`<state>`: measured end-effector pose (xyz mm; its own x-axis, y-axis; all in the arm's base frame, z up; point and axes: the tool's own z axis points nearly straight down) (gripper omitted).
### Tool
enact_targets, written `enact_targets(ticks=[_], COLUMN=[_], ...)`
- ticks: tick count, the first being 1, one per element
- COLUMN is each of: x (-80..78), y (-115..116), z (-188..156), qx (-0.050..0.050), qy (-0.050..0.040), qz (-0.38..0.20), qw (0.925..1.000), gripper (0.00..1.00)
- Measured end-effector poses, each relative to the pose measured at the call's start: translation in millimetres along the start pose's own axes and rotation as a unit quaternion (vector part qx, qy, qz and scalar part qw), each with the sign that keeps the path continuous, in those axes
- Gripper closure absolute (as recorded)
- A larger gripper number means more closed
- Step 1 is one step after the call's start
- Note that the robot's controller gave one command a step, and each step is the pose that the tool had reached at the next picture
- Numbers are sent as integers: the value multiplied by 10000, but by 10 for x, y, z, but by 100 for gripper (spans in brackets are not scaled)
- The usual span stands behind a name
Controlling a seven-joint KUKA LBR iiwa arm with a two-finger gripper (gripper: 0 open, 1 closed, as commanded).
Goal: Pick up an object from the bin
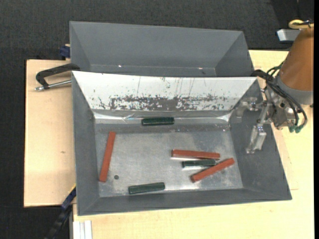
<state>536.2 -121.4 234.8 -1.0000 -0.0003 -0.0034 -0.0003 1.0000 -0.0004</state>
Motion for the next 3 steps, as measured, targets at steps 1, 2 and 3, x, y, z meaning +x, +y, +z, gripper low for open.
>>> enact_targets(ticks=[1,2,3], x=[0,101,-7], y=[0,29,106], z=[0,496,1095], qx=[0,3,1], qy=[0,-31,-13], qz=[0,88,-20], qw=[10000,10000,10000], gripper=[0,0,0])
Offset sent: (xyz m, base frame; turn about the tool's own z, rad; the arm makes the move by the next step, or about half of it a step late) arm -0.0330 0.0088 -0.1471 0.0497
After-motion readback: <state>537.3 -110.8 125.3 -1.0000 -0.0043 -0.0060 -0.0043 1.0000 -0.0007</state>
